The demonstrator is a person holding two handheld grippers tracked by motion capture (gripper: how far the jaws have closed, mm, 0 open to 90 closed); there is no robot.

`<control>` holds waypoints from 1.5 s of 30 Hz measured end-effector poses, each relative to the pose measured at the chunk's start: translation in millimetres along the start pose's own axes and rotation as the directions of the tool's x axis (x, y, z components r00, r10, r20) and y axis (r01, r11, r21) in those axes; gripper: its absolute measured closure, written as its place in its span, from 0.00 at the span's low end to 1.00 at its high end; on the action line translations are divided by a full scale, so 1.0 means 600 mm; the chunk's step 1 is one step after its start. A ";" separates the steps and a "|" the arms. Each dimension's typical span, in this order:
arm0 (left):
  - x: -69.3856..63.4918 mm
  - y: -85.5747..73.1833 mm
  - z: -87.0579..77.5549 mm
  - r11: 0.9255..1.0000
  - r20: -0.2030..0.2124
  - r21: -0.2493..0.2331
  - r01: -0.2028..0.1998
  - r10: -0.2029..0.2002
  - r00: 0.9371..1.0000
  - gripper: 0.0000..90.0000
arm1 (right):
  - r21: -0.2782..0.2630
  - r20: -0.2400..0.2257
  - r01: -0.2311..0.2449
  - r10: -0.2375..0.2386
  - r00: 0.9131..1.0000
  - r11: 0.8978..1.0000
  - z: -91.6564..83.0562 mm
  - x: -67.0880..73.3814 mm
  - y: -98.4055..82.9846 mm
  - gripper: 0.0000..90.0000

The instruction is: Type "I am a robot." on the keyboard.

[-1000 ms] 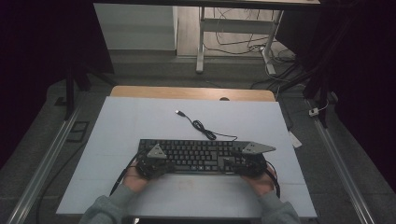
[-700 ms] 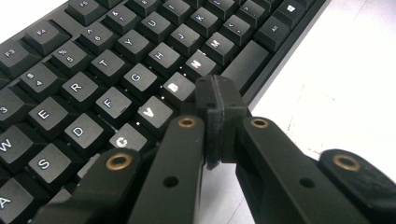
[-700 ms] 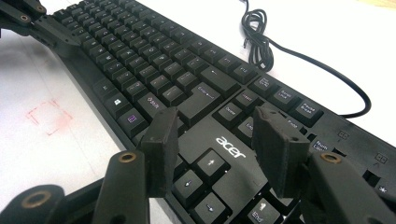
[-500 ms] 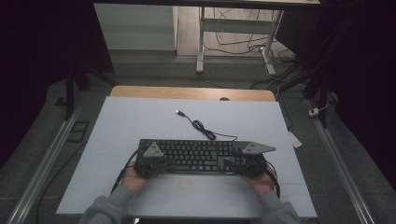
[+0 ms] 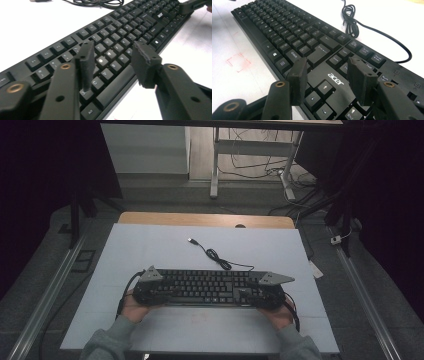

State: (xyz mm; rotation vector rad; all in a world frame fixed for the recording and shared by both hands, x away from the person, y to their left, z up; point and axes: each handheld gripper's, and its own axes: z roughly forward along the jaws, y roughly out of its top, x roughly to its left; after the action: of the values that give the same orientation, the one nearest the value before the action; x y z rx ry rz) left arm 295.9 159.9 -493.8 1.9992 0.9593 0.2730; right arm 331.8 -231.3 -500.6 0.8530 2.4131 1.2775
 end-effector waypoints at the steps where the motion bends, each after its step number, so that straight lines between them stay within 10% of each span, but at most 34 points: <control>1: 0.001 0.000 -0.001 1.000 -0.002 0.000 0.006 -0.006 1.000 0.55 | 0.002 0.002 -0.001 0.001 1.000 1.000 0.000 -0.001 0.000 0.57; 35: 0.046 -0.009 -0.021 0.996 -0.113 0.022 0.082 -0.079 0.990 0.48 | 0.003 0.006 -0.003 0.003 1.000 1.000 0.000 -0.001 0.000 0.56; 45: 0.054 -0.016 -0.017 0.996 -0.161 0.070 0.062 -0.050 0.986 0.63 | 0.007 0.009 0.002 -0.002 1.000 1.000 0.002 0.000 0.000 0.56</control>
State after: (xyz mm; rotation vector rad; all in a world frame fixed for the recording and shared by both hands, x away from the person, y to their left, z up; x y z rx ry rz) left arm 307.7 192.6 -500.9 2.0376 1.1396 0.3750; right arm 332.3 -230.7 -501.3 0.8556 2.4124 1.2631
